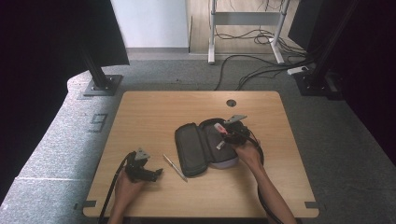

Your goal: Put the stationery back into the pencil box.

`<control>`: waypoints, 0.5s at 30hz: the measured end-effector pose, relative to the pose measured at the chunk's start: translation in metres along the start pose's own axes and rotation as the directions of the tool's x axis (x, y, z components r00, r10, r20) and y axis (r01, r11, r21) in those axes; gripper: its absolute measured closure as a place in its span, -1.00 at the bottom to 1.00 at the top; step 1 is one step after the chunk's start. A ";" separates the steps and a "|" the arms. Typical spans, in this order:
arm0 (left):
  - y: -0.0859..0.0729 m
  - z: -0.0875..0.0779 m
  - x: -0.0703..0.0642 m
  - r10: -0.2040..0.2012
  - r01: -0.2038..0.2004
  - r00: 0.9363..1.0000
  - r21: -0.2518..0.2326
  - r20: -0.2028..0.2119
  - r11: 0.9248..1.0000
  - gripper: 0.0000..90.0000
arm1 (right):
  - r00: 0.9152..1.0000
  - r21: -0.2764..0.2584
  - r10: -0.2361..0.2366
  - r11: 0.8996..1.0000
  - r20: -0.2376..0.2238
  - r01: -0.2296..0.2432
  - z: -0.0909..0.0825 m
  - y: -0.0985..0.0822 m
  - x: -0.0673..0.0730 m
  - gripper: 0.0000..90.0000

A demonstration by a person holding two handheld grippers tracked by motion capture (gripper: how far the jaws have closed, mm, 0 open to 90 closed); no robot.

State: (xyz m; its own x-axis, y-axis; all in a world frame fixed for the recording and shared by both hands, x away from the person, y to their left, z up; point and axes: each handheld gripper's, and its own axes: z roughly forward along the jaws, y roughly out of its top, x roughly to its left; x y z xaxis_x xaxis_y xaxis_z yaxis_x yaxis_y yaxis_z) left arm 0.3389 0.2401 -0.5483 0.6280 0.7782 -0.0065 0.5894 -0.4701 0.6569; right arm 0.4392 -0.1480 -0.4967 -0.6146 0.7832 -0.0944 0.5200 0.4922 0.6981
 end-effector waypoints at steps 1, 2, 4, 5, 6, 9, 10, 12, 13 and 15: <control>0.000 0.000 0.000 0.000 0.000 1.000 0.000 0.000 1.000 -1.00 | 1.000 0.003 -0.001 1.000 0.001 0.001 0.001 -0.001 0.000 0.45; 0.000 0.000 0.000 0.000 0.000 1.000 0.000 0.000 1.000 -1.00 | 1.000 0.006 0.004 1.000 0.003 -0.004 0.003 -0.002 -0.001 0.45; 0.000 0.000 0.000 0.000 0.000 1.000 0.000 0.001 1.000 -1.00 | 1.000 0.011 0.010 1.000 0.002 -0.010 0.006 -0.003 -0.002 0.45; 0.000 0.000 0.000 0.000 0.000 1.000 0.000 0.001 1.000 -1.00 | 1.000 0.013 0.009 1.000 -0.001 -0.009 0.008 -0.004 -0.002 0.45; 0.000 0.000 0.000 0.000 0.000 1.000 0.000 0.000 1.000 -1.00 | 1.000 0.014 0.010 1.000 0.001 -0.010 0.009 -0.005 -0.003 0.45; 0.000 0.000 0.000 -0.002 0.002 1.000 -0.002 0.001 1.000 -1.00 | 1.000 0.022 0.010 1.000 0.000 -0.010 0.012 -0.007 -0.004 0.45; 0.000 0.000 0.000 -0.002 0.002 1.000 -0.002 0.000 1.000 -1.00 | 1.000 0.021 0.009 1.000 -0.002 -0.009 0.013 -0.008 -0.004 0.45; 0.000 0.000 0.000 -0.002 0.002 1.000 -0.001 0.000 1.000 -1.00 | 1.000 0.028 0.015 0.999 -0.002 -0.015 0.014 -0.009 -0.003 0.45; 0.000 0.000 0.000 -0.002 0.002 1.000 -0.001 0.000 1.000 -1.00 | 1.000 0.031 0.012 0.999 -0.002 -0.012 0.015 -0.009 -0.004 0.45; 0.000 0.000 0.000 -0.002 0.002 1.000 -0.002 0.001 1.000 -1.00 | 1.000 0.031 0.013 0.999 -0.001 -0.013 0.016 -0.010 -0.004 0.45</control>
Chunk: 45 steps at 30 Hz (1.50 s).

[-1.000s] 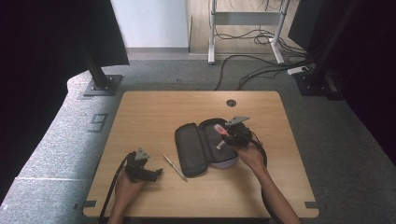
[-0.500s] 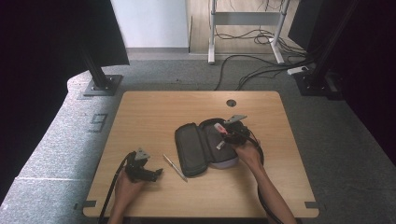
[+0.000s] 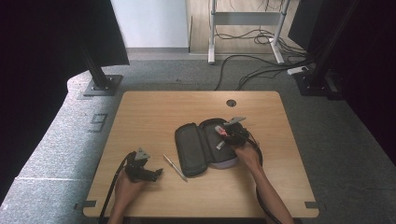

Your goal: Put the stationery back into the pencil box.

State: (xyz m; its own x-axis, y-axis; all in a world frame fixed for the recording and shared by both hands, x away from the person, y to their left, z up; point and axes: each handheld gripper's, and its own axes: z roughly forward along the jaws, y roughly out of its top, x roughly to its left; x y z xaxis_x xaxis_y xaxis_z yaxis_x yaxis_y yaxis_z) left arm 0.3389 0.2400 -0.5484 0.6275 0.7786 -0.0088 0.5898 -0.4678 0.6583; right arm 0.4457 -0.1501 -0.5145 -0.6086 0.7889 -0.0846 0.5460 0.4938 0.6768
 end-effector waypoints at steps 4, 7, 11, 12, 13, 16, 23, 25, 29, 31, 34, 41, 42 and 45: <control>0.000 0.000 0.000 0.000 0.000 1.000 0.000 -0.001 1.000 -1.00 | 1.000 0.008 0.005 1.000 -0.012 -0.005 0.002 -0.001 -0.001 0.43; 0.000 0.000 0.000 0.000 0.000 1.000 0.000 0.000 1.000 -1.00 | 1.000 0.000 0.008 1.000 -0.014 -0.008 0.002 -0.001 -0.002 0.41; 0.000 0.000 0.000 0.000 0.000 1.000 0.000 0.000 1.000 -1.00 | 1.000 -0.008 0.009 1.000 -0.015 -0.009 -0.002 0.002 -0.002 0.37; 0.000 0.000 0.000 0.002 -0.002 1.000 0.002 -0.001 1.000 -1.00 | 1.000 -0.009 0.008 1.000 -0.016 -0.008 -0.004 0.002 -0.001 0.37; 0.000 0.000 0.000 0.002 -0.002 1.000 0.002 -0.001 1.000 -1.00 | 1.000 -0.012 0.002 1.000 -0.016 -0.003 -0.005 0.003 -0.001 0.36; 0.000 0.000 0.000 0.001 -0.001 1.000 0.002 -0.001 1.000 -1.00 | 1.000 -0.016 0.003 1.000 -0.019 -0.003 -0.010 0.005 -0.001 0.32; 0.000 0.000 0.000 0.002 -0.002 1.000 0.002 -0.001 1.000 -1.00 | 1.000 -0.032 -0.004 0.999 -0.030 0.003 -0.024 0.005 -0.002 0.22; 0.000 0.000 0.000 0.002 -0.002 1.000 0.002 -0.001 1.000 -1.00 | 1.000 -0.036 -0.006 0.999 -0.030 0.005 -0.028 0.006 -0.002 0.17; 0.000 0.000 0.000 0.002 -0.002 1.000 0.002 -0.001 1.000 -1.00 | 1.000 -0.051 -0.011 0.999 -0.029 0.010 -0.038 0.006 -0.002 0.07; 0.000 0.000 0.000 0.002 -0.002 1.000 0.001 -0.001 1.000 -1.00 | 0.999 -0.057 -0.016 0.998 -0.028 0.014 -0.042 0.006 -0.001 0.00; 0.000 0.000 0.000 0.002 -0.002 1.000 0.001 -0.001 1.000 -1.00 | 0.999 -0.067 -0.020 0.998 -0.025 0.018 -0.049 0.005 0.000 -0.11; 0.000 0.000 0.000 0.001 -0.001 1.000 0.001 -0.001 1.000 -1.00 | 0.999 -0.085 -0.020 0.996 -0.031 0.017 -0.064 -0.001 -0.001 -0.32; 0.000 0.000 0.000 0.001 -0.001 1.000 0.001 -0.002 1.000 -1.00 | 0.999 -0.088 -0.016 0.996 -0.034 0.013 -0.067 -0.002 -0.002 -0.35; 0.000 0.000 0.000 0.002 -0.002 1.000 0.001 -0.001 1.000 -1.00 | 0.999 -0.089 -0.013 0.996 -0.035 0.010 -0.073 -0.005 -0.003 -0.43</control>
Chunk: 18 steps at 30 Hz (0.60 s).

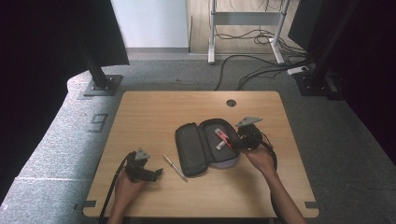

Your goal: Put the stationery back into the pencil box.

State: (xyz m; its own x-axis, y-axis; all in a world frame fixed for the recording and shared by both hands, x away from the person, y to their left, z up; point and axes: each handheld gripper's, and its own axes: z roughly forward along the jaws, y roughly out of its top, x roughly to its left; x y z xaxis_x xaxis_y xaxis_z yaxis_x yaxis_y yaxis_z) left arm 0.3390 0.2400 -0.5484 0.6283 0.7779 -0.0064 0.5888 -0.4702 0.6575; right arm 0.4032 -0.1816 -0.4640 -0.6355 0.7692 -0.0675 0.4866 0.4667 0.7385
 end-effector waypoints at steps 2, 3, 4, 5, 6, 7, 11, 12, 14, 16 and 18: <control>0.000 0.000 0.000 0.000 0.000 1.000 0.000 0.000 1.000 -1.00 | 1.000 0.002 0.005 1.000 0.007 -0.005 -0.004 -0.002 0.000 -0.48; 0.000 0.000 0.000 0.000 0.000 1.000 0.000 0.000 1.000 -1.00 | 1.000 0.003 0.005 1.000 0.008 -0.005 -0.006 -0.003 0.000 -0.51; 0.000 0.000 0.000 -0.001 0.001 1.000 0.000 0.000 1.000 -1.00 | 1.000 0.002 0.003 1.000 0.012 -0.003 -0.009 -0.004 -0.001 -0.53; 0.000 0.000 0.000 0.000 0.000 1.000 0.000 0.000 1.000 -1.00 | 1.000 0.002 0.009 1.000 0.013 -0.009 -0.011 -0.005 0.000 -0.58; 0.000 0.000 0.000 0.000 0.000 1.000 0.000 0.001 1.000 -1.00 | 1.000 0.001 0.008 1.000 0.013 -0.008 -0.012 -0.007 -0.001 -0.62; 0.000 0.000 0.000 0.000 0.000 1.000 0.000 0.000 1.000 -1.00 | 1.000 0.002 0.013 1.000 0.013 -0.014 -0.014 -0.008 -0.001 -0.64; 0.000 0.000 0.000 -0.002 0.002 1.000 -0.001 0.001 1.000 -1.00 | 1.000 0.004 0.012 1.000 0.018 -0.012 -0.020 -0.014 -0.003 -0.71; 0.000 0.000 0.000 -0.002 0.002 1.000 -0.001 0.000 1.000 -1.00 | 1.000 0.004 0.010 1.000 0.021 -0.010 -0.021 -0.016 -0.003 -0.71; 0.000 0.000 0.000 0.001 -0.001 1.000 0.001 0.001 1.000 -1.00 | 1.000 0.006 0.011 1.000 0.027 -0.011 -0.023 -0.020 -0.004 -0.73; 0.000 0.000 0.000 0.001 -0.001 1.000 0.001 0.001 1.000 -1.00 | 0.999 0.008 0.007 1.000 0.038 -0.007 -0.024 -0.025 -0.005 -0.79; 0.000 0.000 0.000 0.002 -0.002 1.000 0.001 0.001 1.000 -1.00 | 0.999 0.010 0.016 1.000 0.046 -0.016 -0.025 -0.029 -0.005 -0.84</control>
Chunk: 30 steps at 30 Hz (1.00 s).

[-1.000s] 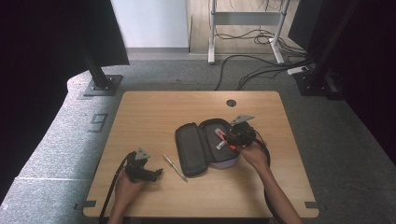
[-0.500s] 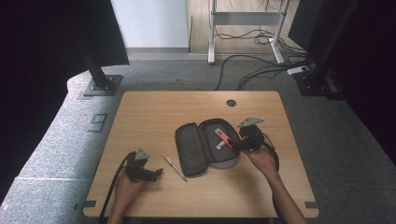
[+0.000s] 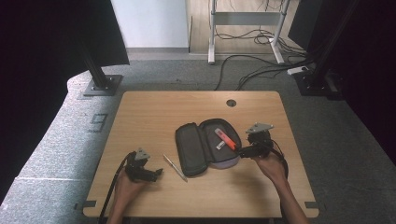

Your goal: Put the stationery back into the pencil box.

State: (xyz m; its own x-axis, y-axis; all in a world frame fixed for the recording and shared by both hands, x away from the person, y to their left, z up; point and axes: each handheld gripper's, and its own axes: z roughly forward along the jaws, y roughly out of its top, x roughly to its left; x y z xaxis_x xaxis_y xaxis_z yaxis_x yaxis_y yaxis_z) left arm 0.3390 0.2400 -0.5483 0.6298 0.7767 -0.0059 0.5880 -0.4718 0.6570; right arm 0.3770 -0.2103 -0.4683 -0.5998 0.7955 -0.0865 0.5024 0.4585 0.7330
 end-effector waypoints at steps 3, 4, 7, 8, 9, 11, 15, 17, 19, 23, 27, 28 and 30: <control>0.000 0.000 0.000 -0.001 0.001 1.000 -0.001 0.000 1.000 -1.00 | 1.000 -0.001 0.003 1.000 0.010 -0.003 -0.001 -0.007 -0.001 -0.88; 0.000 0.000 0.000 -0.001 0.001 1.000 -0.001 0.000 1.000 -1.00 | 1.000 -0.001 0.005 1.000 0.011 -0.005 -0.001 -0.009 -0.002 -0.89; 0.000 0.000 0.000 -0.002 0.002 1.000 0.002 -0.002 1.000 -1.00 | 1.000 0.002 0.013 1.000 0.018 -0.013 -0.001 -0.017 -0.003 -0.89; 0.000 0.000 0.000 -0.003 0.003 1.000 0.003 -0.003 1.000 -1.00 | 1.000 0.003 0.018 1.000 0.020 -0.018 -0.001 -0.019 -0.004 -0.90; 0.001 0.000 -0.001 -0.004 0.004 1.000 0.004 -0.003 1.000 -1.00 | 0.999 0.004 0.023 1.000 0.021 -0.024 -0.001 -0.023 -0.004 -0.90; 0.001 0.000 -0.001 -0.006 0.006 1.000 0.006 -0.003 1.000 -1.00 | 0.999 0.004 0.032 0.999 0.021 -0.032 -0.001 -0.027 -0.005 -0.90; 0.003 -0.001 -0.002 0.002 -0.001 1.000 0.014 -0.016 1.000 -0.98 | 0.998 0.007 0.057 0.998 0.027 -0.057 0.000 -0.039 -0.008 -0.90; 0.004 -0.002 -0.004 0.010 -0.010 0.999 0.014 -0.033 1.000 -0.95 | 0.997 0.008 0.066 0.998 0.031 -0.067 0.001 -0.046 -0.011 -0.90; 0.006 -0.004 -0.005 0.007 -0.006 0.999 0.010 -0.034 1.000 -0.94 | 0.997 0.009 0.076 0.997 0.032 -0.077 0.002 -0.051 -0.012 -0.90; 0.012 -0.007 -0.007 -0.002 0.002 1.000 -0.009 -0.020 1.000 -0.92 | 0.995 0.019 0.095 0.995 0.039 -0.095 0.005 -0.063 -0.015 -0.90; 0.020 -0.009 -0.011 0.005 -0.005 1.000 -0.022 -0.015 1.000 -0.91 | 0.994 0.025 0.102 0.994 0.048 -0.103 0.008 -0.072 -0.017 -0.89; 0.022 -0.009 -0.012 0.006 -0.007 1.000 -0.024 -0.017 1.000 -0.92 | 0.993 0.025 0.106 0.994 0.051 -0.107 0.008 -0.074 -0.017 -0.89; 0.025 -0.009 -0.015 0.010 -0.010 1.000 -0.026 -0.017 1.000 -0.92 | 0.992 0.027 0.111 0.993 0.054 -0.113 0.010 -0.078 -0.017 -0.89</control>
State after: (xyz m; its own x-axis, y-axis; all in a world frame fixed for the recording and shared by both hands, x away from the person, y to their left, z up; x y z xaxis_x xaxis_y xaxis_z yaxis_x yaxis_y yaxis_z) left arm 0.3402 0.2205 -0.5248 0.6266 0.7792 0.0137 0.5681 -0.4687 0.6765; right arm 0.3541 -0.2560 -0.5305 -0.5053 0.8620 -0.0409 0.5838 0.3763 0.7194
